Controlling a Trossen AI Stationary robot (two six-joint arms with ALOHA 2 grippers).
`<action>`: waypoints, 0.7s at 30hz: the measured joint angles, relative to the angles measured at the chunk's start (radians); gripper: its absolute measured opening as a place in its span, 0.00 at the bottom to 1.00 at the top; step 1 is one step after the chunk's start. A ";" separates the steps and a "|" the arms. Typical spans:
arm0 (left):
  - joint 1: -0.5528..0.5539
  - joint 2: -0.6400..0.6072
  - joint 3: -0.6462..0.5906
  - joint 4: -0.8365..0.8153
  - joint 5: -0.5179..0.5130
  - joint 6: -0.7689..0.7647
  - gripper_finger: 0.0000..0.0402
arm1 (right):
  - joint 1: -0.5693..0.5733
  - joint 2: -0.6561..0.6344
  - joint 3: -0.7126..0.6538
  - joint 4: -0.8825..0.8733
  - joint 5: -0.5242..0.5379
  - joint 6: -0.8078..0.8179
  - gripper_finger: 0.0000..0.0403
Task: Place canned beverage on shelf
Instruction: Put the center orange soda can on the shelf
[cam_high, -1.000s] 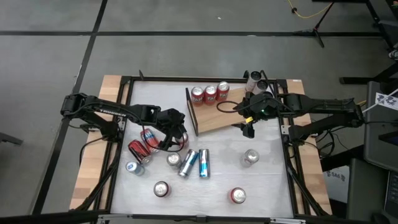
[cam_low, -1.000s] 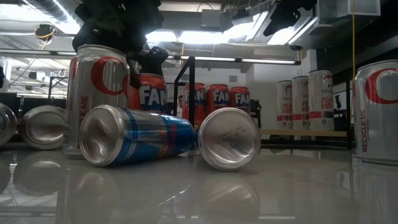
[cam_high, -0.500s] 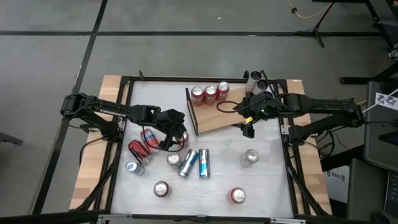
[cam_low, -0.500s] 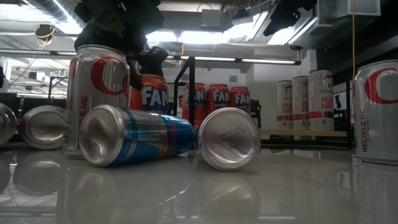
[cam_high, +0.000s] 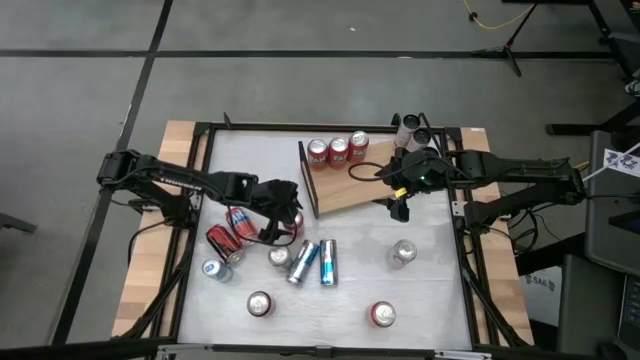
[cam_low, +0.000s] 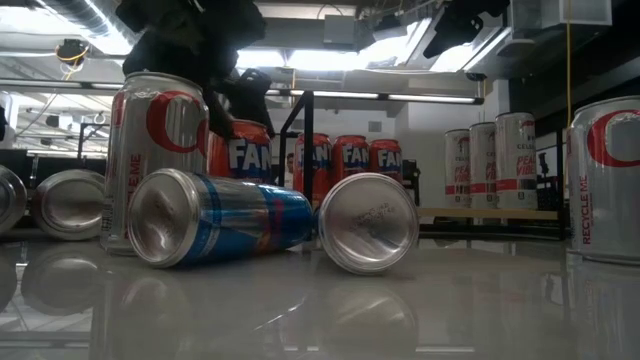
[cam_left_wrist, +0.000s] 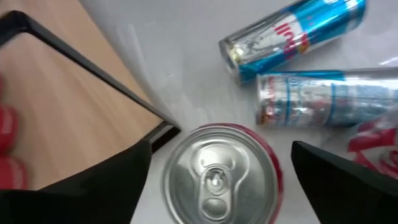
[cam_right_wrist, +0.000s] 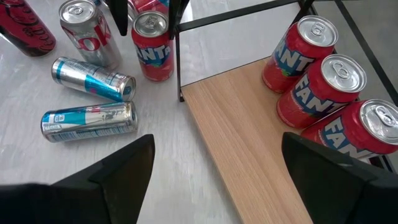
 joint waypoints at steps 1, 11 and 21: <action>-0.004 0.000 0.000 0.004 -0.020 -0.003 0.96 | 0.000 0.000 0.000 0.000 0.000 0.000 0.85; -0.055 0.000 0.000 0.056 -0.126 -0.063 0.99 | 0.000 0.000 0.000 0.000 0.000 0.000 0.85; -0.070 -0.007 0.000 0.061 -0.174 -0.385 0.99 | 0.000 0.000 0.000 0.005 0.000 0.000 0.85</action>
